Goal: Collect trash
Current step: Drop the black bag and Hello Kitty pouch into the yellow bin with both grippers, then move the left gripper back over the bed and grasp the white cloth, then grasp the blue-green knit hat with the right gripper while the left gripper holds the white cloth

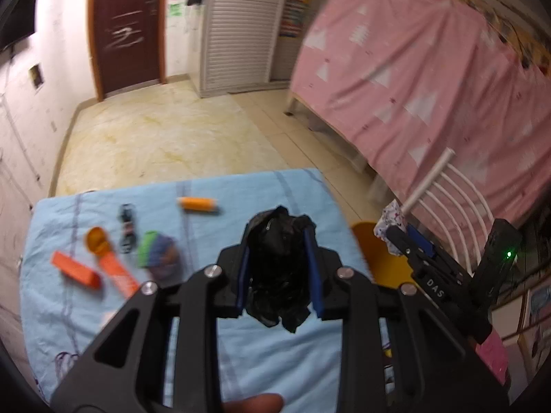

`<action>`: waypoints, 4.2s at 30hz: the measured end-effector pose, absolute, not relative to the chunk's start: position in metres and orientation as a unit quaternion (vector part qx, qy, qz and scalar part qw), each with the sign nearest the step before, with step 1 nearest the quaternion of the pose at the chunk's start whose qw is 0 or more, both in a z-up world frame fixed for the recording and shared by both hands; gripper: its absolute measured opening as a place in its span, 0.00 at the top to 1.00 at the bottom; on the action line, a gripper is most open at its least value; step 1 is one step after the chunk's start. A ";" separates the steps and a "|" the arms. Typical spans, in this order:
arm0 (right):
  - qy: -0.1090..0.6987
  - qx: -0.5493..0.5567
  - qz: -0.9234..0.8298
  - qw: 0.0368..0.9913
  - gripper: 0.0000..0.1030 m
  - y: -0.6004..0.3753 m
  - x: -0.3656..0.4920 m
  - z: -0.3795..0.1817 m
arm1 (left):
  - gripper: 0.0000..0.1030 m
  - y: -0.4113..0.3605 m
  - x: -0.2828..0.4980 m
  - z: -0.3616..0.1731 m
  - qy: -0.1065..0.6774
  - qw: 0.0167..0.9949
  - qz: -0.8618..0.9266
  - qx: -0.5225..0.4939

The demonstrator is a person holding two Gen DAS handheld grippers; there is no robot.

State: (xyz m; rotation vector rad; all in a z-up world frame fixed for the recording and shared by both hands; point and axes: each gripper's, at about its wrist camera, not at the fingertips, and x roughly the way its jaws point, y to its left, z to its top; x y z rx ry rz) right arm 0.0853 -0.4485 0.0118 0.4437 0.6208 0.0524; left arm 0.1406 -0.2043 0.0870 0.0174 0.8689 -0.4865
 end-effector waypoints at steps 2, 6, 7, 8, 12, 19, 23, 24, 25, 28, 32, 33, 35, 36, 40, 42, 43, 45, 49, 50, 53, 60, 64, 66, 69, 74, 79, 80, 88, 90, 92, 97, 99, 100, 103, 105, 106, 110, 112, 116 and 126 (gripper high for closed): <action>0.302 0.223 0.006 0.927 0.64 -0.469 0.075 0.005 | 0.75 -0.230 0.135 0.084 0.418 0.874 -0.248 0.023; 0.304 0.229 -0.027 0.924 0.64 -0.499 0.061 -0.009 | 0.75 -0.281 0.123 0.080 0.414 0.866 -0.275 0.053; 0.303 0.233 -0.034 0.924 0.64 -0.507 0.057 -0.012 | 0.75 -0.297 0.120 0.078 0.414 0.863 -0.284 0.061; 0.302 0.237 -0.038 0.923 0.64 -0.513 0.055 -0.015 | 0.75 -0.306 0.117 0.076 0.412 0.861 -0.291 0.066; 0.299 0.251 -0.055 0.919 0.64 -0.532 0.047 -0.026 | 0.75 -0.345 0.112 0.070 0.415 0.853 -0.306 0.082; 0.307 0.274 -0.082 0.908 0.45 -0.561 0.047 -0.047 | 0.74 -0.399 0.120 0.054 0.426 0.837 -0.333 0.089; 0.309 0.289 -0.101 0.900 0.39 -0.575 0.043 -0.057 | 0.48 -0.422 0.133 0.040 0.443 0.825 -0.339 0.092; 0.308 0.291 -0.103 0.900 0.39 -0.576 0.041 -0.058 | 0.38 -0.424 0.135 0.038 0.447 0.823 -0.338 0.089; 0.306 0.291 -0.106 0.900 0.39 -0.578 0.040 -0.057 | 0.38 -0.427 0.138 0.035 0.452 0.822 -0.334 0.088; 0.301 0.292 -0.109 0.901 0.39 -0.579 0.037 -0.056 | 0.38 -0.430 0.140 0.029 0.455 0.822 -0.329 0.095; 0.305 0.290 -0.107 0.901 0.39 -0.578 0.041 -0.055 | 0.38 -0.421 0.140 0.026 0.457 0.823 -0.323 0.098; 0.306 0.289 -0.106 0.901 0.39 -0.576 0.041 -0.054 | 0.38 -0.416 0.140 0.026 0.458 0.824 -0.319 0.097; 0.308 0.283 -0.102 0.903 0.39 -0.571 0.045 -0.051 | 0.38 -0.409 0.143 0.027 0.460 0.823 -0.318 0.093; 0.308 0.281 -0.100 0.903 0.39 -0.568 0.046 -0.049 | 0.38 -0.403 0.143 0.028 0.460 0.824 -0.318 0.090; 0.309 0.265 -0.089 0.909 0.38 -0.550 0.052 -0.038 | 0.38 -0.379 0.145 0.033 0.462 0.823 -0.321 0.075; 0.312 0.255 -0.081 0.912 0.37 -0.537 0.056 -0.032 | 0.36 -0.366 0.145 0.036 0.460 0.826 -0.318 0.068; 0.313 0.251 -0.078 0.913 0.37 -0.532 0.058 -0.030 | 0.36 -0.358 0.146 0.037 0.459 0.828 -0.317 0.063; 0.316 0.246 -0.071 0.914 0.36 -0.522 0.063 -0.028 | 0.36 -0.344 0.148 0.040 0.456 0.832 -0.312 0.057; 0.323 0.232 -0.053 0.916 0.35 -0.497 0.074 -0.021 | 0.36 -0.318 0.151 0.047 0.450 0.839 -0.302 0.046; 0.325 0.228 -0.048 0.917 0.35 -0.491 0.077 -0.019 | 0.36 -0.312 0.150 0.048 0.448 0.841 -0.300 0.045; 0.331 0.212 -0.033 0.919 0.35 -0.471 0.085 -0.014 | 0.36 -0.291 0.152 0.052 0.441 0.848 -0.291 0.040; 0.340 0.185 -0.004 0.922 0.34 -0.429 0.101 -0.003 | 0.28 -0.231 0.162 0.055 0.438 0.860 -0.260 0.028; 0.347 0.170 0.013 0.922 0.33 -0.403 0.114 0.002 | 0.28 -0.188 0.171 0.059 0.432 0.872 -0.229 0.022; 0.352 0.161 0.024 0.922 0.32 -0.387 0.120 0.003 | 0.28 -0.167 0.174 0.059 0.428 0.878 -0.212 0.021; 0.357 0.150 0.039 0.921 0.32 -0.366 0.127 0.003 | 0.28 -0.142 0.179 0.059 0.427 0.883 -0.195 0.017; 0.367 0.130 0.064 0.919 0.31 -0.331 0.140 0.002 | 0.28 -0.098 0.184 0.055 0.431 0.886 -0.173 0.002; 0.378 0.117 0.084 0.915 0.31 -0.304 0.153 0.000 | 0.23 -0.062 0.179 0.045 0.439 0.884 -0.159 -0.001; 0.379 0.115 0.087 0.914 0.31 -0.299 0.154 -0.001 | 0.23 -0.056 0.178 0.043 0.441 0.884 -0.157 -0.003; 0.391 0.096 0.115 0.908 0.31 -0.263 0.172 -0.001 | 0.23 -0.023 0.158 0.022 0.454 0.878 -0.153 -0.009; 0.394 0.092 0.124 0.906 0.30 -0.251 0.177 -0.001 | 0.23 -0.022 0.153 0.014 0.462 0.872 -0.158 -0.002; 0.397 0.086 0.130 0.905 0.30 -0.241 0.180 0.000 | 0.23 -0.022 0.149 0.005 0.469 0.868 -0.164 0.006; 0.403 0.070 0.151 0.900 0.30 -0.214 0.191 -0.001 | 0.26 -0.017 0.151 -0.012 0.478 0.863 -0.164 -0.006; 0.406 0.067 0.156 0.898 0.30 -0.205 0.196 -0.002 | 0.32 -0.014 0.155 -0.017 0.485 0.859 -0.167 -0.019; 0.409 0.064 0.160 0.896 0.30 -0.199 0.199 -0.004 | 0.34 -0.013 0.158 -0.020 0.489 0.855 -0.169 -0.025; 0.417 0.060 0.166 0.892 0.30 -0.187 0.206 -0.008 | 0.53 -0.014 0.161 -0.027 0.496 0.850 -0.176 -0.025; 0.424 0.057 0.169 0.888 0.30 -0.177 0.211 -0.011 | 0.72 -0.017 0.160 -0.032 0.497 0.849 -0.179 -0.012; 0.427 0.055 0.171 0.886 0.30 -0.173 0.213 -0.012 | 0.77 -0.017 0.159 -0.034 0.496 0.849 -0.179 -0.008; 0.439 0.051 0.172 0.880 0.30 -0.160 0.221 -0.021 | 0.81 -0.008 0.160 -0.036 0.495 0.849 -0.182 -0.022; 0.449 0.052 0.172 0.875 0.30 -0.157 0.227 -0.029 | 0.81 -0.002 0.161 -0.036 0.497 0.847 -0.185 -0.034; 0.463 0.048 0.179 0.867 0.46 -0.149 0.230 -0.039 | 0.81 0.004 0.161 -0.034 0.493 0.849 -0.185 -0.034; 0.446 0.045 0.172 0.877 0.69 -0.152 0.222 -0.036 | 0.81 0.004 0.155 -0.026 0.487 0.854 -0.179 -0.034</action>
